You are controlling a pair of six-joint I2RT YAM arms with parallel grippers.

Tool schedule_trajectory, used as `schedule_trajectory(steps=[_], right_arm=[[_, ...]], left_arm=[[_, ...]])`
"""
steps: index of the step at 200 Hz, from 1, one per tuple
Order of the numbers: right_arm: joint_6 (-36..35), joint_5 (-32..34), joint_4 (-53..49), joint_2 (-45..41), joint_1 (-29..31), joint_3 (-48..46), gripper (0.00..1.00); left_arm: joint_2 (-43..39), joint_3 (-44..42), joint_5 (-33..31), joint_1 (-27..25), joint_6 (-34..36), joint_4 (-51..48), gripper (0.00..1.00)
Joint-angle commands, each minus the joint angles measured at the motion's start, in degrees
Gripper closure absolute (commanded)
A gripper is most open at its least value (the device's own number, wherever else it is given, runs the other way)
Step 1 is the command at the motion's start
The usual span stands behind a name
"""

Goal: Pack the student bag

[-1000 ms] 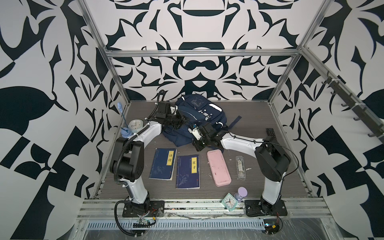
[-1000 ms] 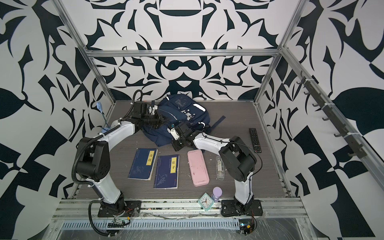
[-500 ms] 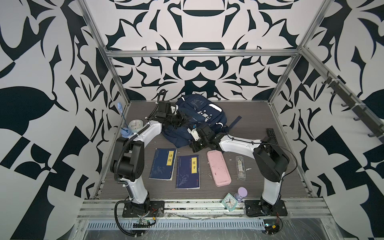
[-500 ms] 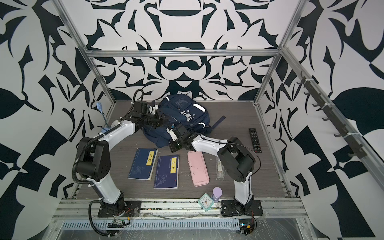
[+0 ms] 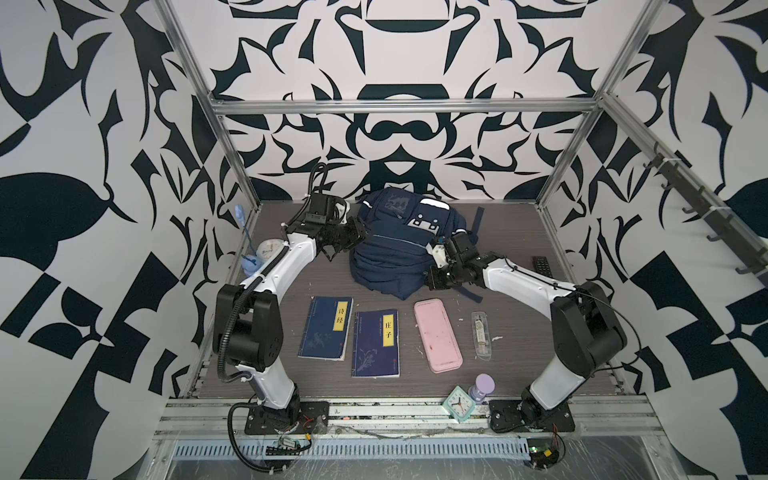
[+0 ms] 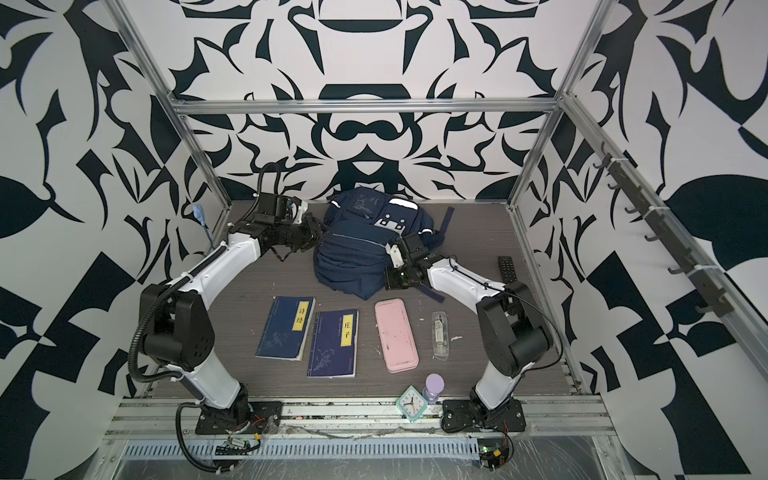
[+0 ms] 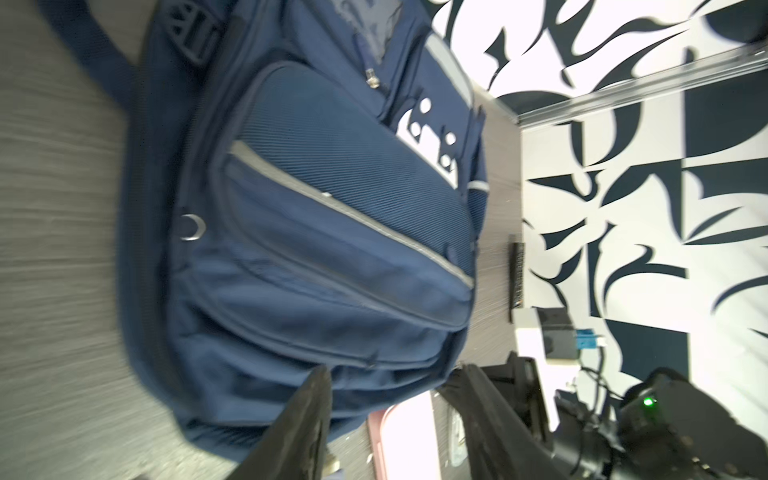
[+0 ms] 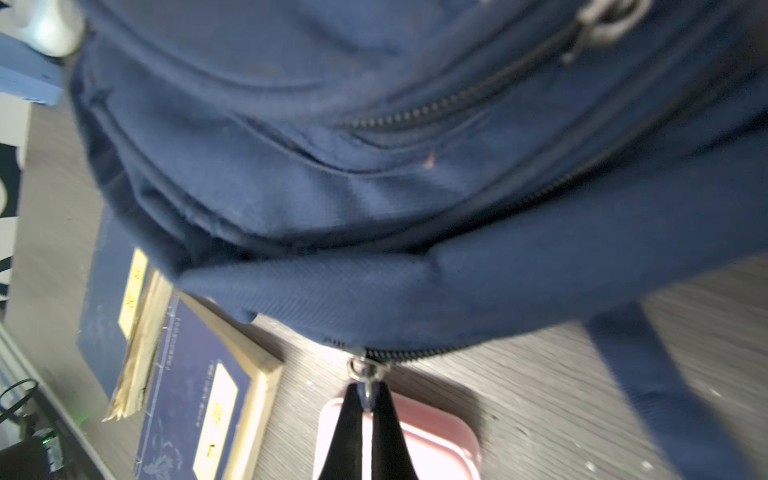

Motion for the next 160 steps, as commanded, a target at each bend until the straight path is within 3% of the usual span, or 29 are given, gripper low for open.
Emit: schedule_trajectory(steps=[1, 75, 91, 148, 160], right_arm=[[-1.2, 0.0, -3.0, -1.7, 0.6, -0.4, 1.0], [-0.7, 0.3, -3.8, 0.5, 3.7, 0.4, 1.0], [-0.7, 0.4, -4.1, 1.6, 4.9, 0.9, 1.0], [-0.4, 0.9, -4.9, 6.3, 8.6, 3.3, 1.0], [0.1, 1.0, -4.5, 7.2, 9.6, 4.0, 1.0]], left_arm=[[2.7, 1.1, -1.5, 0.1, 3.4, -5.2, 0.47], [12.4, 4.6, -1.8, -1.0, 2.8, -1.9, 0.5], [13.9, 5.5, -1.7, -1.3, 2.2, -1.3, 0.56], [14.3, 3.0, 1.2, -1.6, -2.3, 5.8, 1.0], [13.7, 2.0, 1.9, -1.6, -3.4, 7.6, 1.0]])
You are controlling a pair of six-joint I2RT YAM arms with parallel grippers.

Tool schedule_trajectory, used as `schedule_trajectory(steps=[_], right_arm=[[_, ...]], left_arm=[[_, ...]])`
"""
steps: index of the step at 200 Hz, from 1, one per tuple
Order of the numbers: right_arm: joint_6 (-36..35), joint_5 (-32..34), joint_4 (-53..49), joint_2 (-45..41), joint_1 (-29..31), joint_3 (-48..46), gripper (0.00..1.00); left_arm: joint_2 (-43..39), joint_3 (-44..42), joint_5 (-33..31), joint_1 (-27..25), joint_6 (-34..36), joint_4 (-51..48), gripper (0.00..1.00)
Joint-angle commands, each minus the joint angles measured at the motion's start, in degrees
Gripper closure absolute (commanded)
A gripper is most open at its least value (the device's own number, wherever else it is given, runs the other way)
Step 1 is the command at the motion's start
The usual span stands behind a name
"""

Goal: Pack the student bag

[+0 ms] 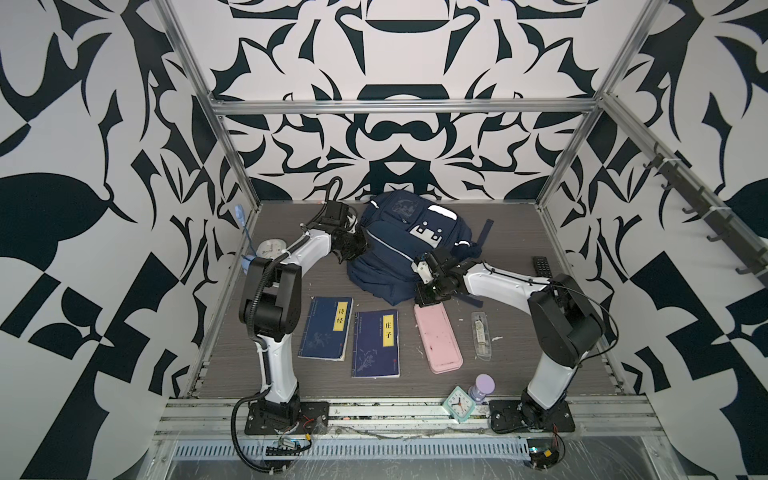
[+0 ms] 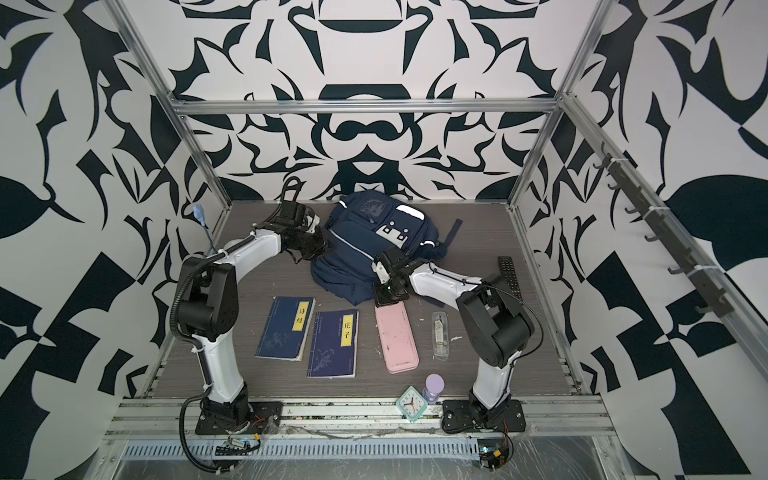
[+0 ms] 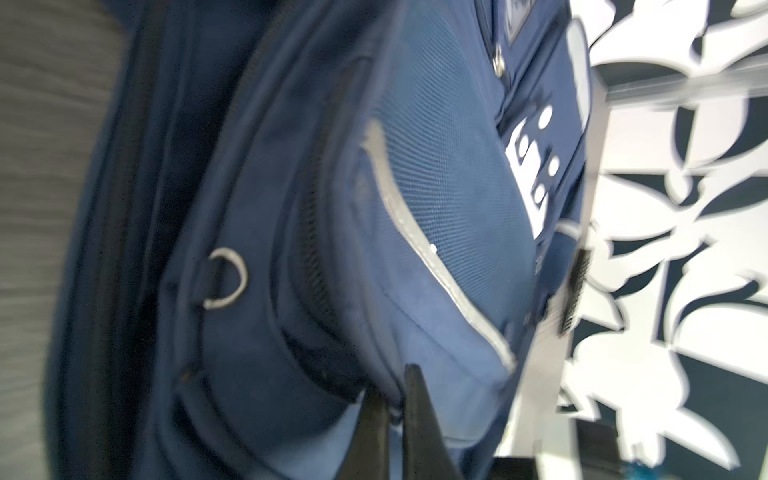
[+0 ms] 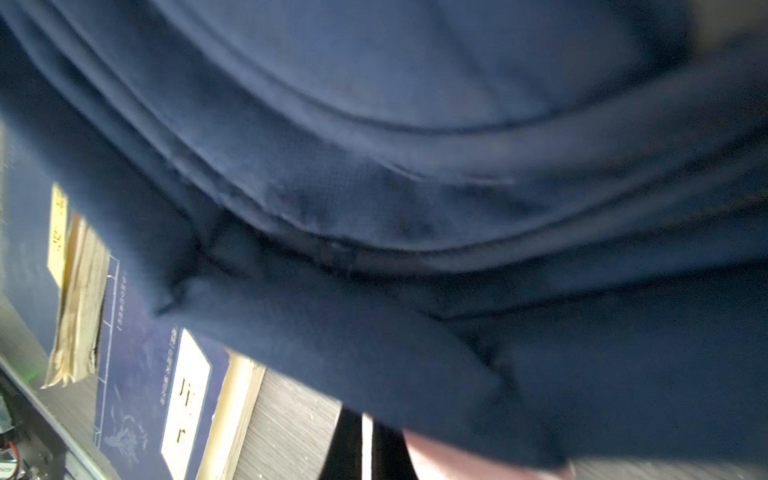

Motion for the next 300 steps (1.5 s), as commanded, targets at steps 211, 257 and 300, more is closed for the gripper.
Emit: schedule_trajectory(steps=[211, 257, 300], right_arm=[[9.9, -2.3, 6.7, 12.9, 1.2, 14.2, 1.0], [3.8, 0.3, -0.5, 12.2, -2.0, 19.6, 1.0], [2.9, -0.6, -2.5, 11.2, 0.8, 18.6, 1.0]], left_arm=[[-17.2, -23.1, -2.4, 6.1, -12.0, 22.8, 1.0], [-28.3, -38.3, -13.4, 4.3, -19.6, 31.5, 1.0], [-27.2, -37.1, -12.8, 3.6, -22.2, 33.4, 1.0]])
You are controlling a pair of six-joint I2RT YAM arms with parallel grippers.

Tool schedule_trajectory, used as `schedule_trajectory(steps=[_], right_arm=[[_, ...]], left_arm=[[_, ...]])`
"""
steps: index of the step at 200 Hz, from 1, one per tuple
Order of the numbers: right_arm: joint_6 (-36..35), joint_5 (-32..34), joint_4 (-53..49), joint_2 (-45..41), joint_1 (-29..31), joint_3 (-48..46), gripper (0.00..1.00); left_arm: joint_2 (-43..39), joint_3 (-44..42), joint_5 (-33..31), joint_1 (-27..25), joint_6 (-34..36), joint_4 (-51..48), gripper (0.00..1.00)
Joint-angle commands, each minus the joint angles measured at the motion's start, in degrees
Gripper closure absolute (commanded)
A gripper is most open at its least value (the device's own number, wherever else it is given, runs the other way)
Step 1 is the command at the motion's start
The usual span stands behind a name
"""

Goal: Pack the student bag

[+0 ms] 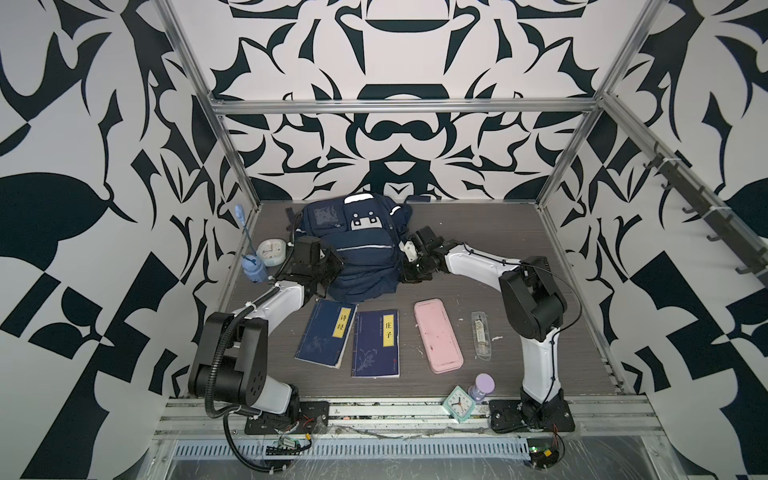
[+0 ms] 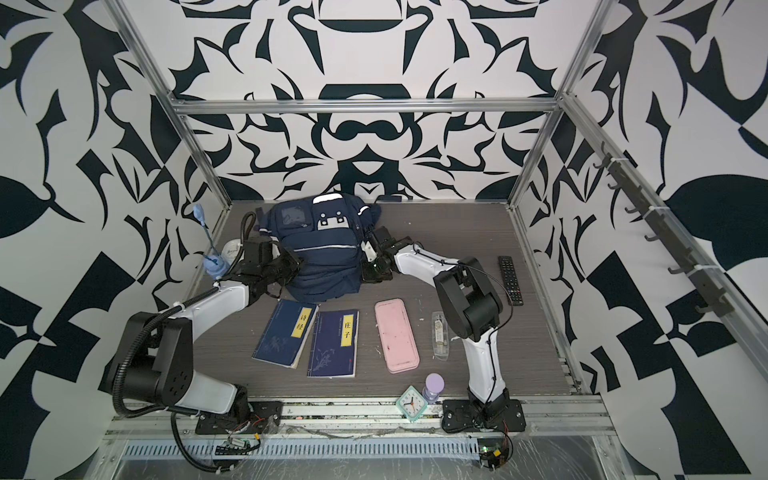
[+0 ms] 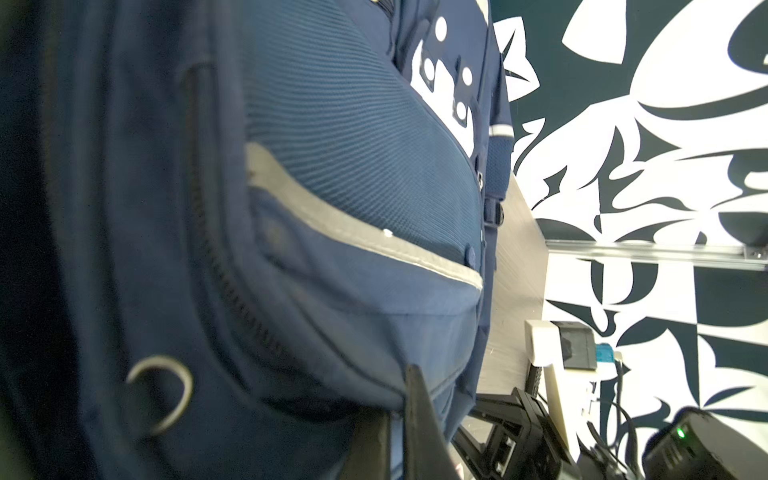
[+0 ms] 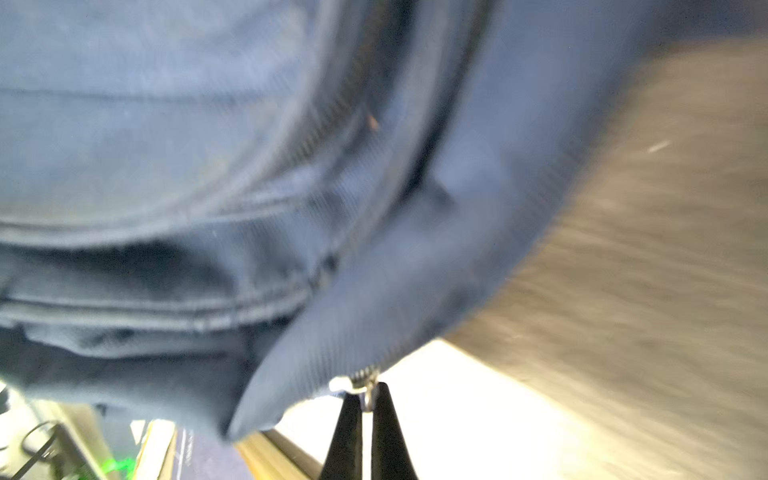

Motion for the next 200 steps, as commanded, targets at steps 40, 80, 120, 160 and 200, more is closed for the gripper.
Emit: schedule_trajectory(steps=[40, 80, 120, 160, 200], right_arm=[[-3.1, 1.8, -5.6, -3.8, 7.3, 1.2, 1.0], [-3.0, -0.2, -7.4, -2.5, 10.2, 6.4, 1.0], [-1.3, -3.9, -7.6, -1.5, 12.2, 11.0, 1.0], [0.2, -6.5, -7.5, -0.5, 12.8, 12.7, 1.0], [3.5, -8.6, -4.9, 5.2, 15.0, 16.3, 1.0]], left_arm=[[1.5, 3.0, -1.3, -0.8, -3.2, 3.9, 1.0], [4.5, 4.9, -1.1, -1.7, -3.9, 4.6, 1.0], [6.8, 6.6, -0.9, -2.2, -4.6, 5.1, 1.0], [7.4, 7.7, -0.9, -2.3, -5.0, 5.5, 1.0], [7.3, 7.9, -0.8, -2.3, -5.8, 5.9, 1.0]])
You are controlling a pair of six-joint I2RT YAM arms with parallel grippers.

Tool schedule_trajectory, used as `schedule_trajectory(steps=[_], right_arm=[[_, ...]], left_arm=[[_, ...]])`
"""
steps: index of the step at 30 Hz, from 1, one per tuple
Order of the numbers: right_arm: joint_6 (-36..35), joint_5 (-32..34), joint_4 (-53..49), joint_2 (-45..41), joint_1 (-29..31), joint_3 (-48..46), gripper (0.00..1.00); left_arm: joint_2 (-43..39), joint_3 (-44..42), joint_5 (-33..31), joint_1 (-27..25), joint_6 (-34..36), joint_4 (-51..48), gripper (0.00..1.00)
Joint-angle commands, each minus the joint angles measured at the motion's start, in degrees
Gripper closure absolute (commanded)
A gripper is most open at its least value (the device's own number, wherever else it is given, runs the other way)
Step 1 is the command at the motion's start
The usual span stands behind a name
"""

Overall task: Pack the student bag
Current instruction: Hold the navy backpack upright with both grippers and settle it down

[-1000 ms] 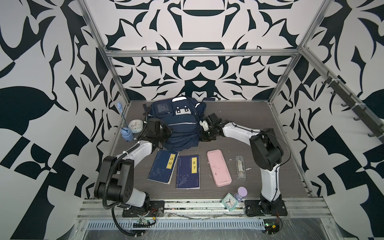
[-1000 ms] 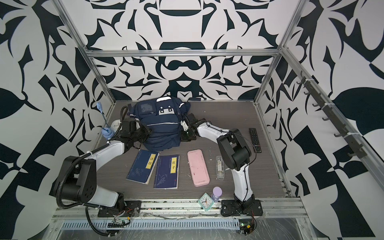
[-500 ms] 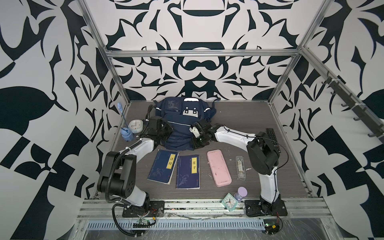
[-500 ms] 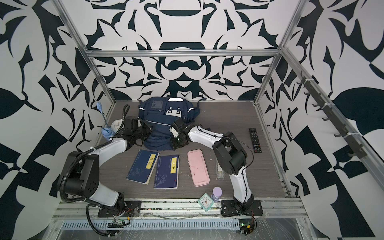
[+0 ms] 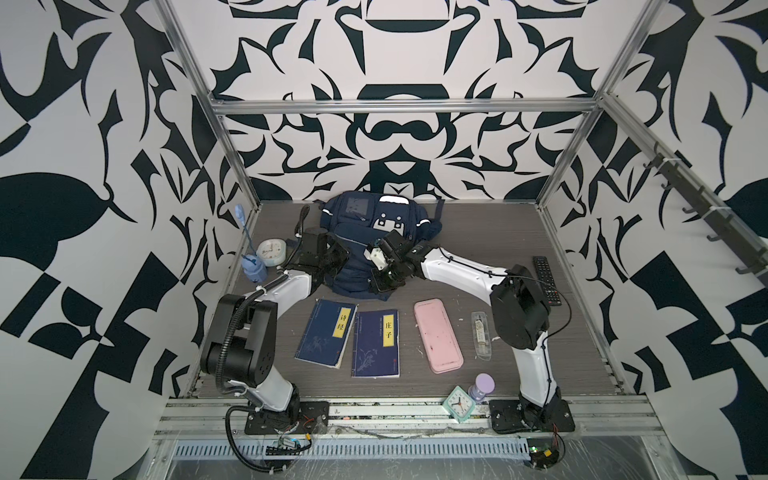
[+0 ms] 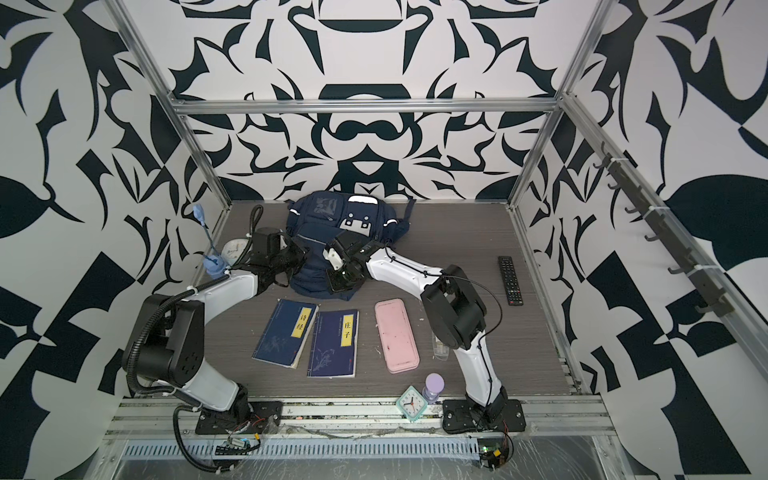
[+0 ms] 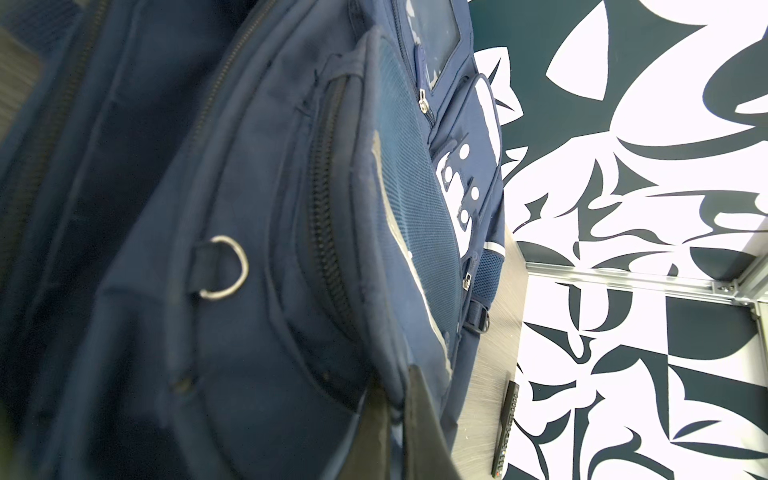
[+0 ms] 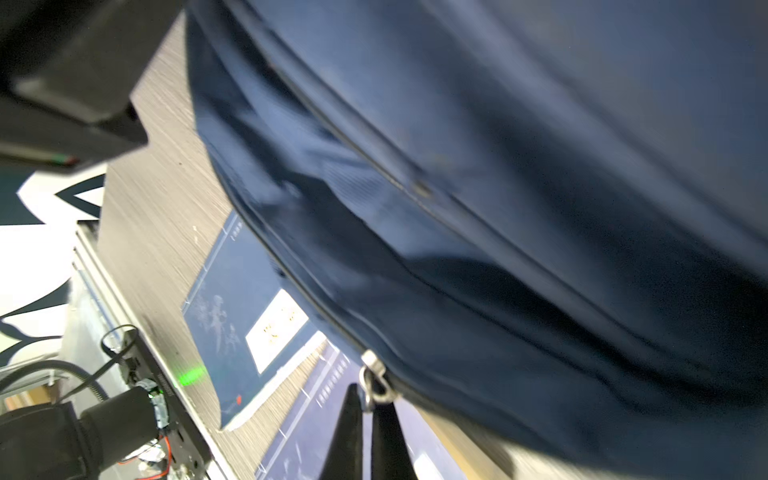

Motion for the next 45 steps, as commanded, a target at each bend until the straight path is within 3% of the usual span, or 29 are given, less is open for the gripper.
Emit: schedule_trajectory(steps=[1, 8, 12, 15, 19, 23, 27, 30, 45], right_arm=[[2.8, -4.7, 3.4, 2.0, 2.6, 3.5, 1.0], [3.3, -4.3, 5.6, 1.4, 2.0, 2.4, 1.0], [3.1, -3.9, 6.9, -4.0, -0.7, -3.7, 1.0], [2.5, -3.6, 7.2, -7.9, -2.9, -8.6, 1.0], [1.3, -3.1, 7.4, -13.0, -6.8, -15.7, 1.0], [0.4, -3.6, 7.5, -17.6, -12.1, -22.1, 1.0], [-1.2, -5.2, 5.7, -20.6, -15.5, -24.6, 1.0], [-2.1, -5.7, 3.3, -20.7, -15.3, -24.3, 1.0], [-1.9, -7.1, 3.0, -16.3, -11.5, -23.4, 1.0]], left_arm=[[0.4, 1.9, 0.7, -0.8, -0.9, 3.0, 1.0], [-0.7, 2.2, 1.3, -0.8, 0.7, 1.1, 0.98], [-1.7, 4.7, 1.5, -0.8, 5.7, -5.0, 0.67], [-2.0, 7.4, 2.7, -0.7, 10.1, -9.7, 0.53], [-2.1, 10.5, 4.2, -0.5, 15.4, -16.2, 0.42], [-1.4, 13.8, 4.5, -0.5, 20.4, -22.5, 0.41], [4.6, 19.3, 7.6, -0.6, 23.6, -27.4, 0.41], [9.3, 22.4, 12.1, -1.5, 23.5, -28.0, 0.45], [15.1, 21.0, 14.4, -4.9, 20.0, -22.2, 0.5]])
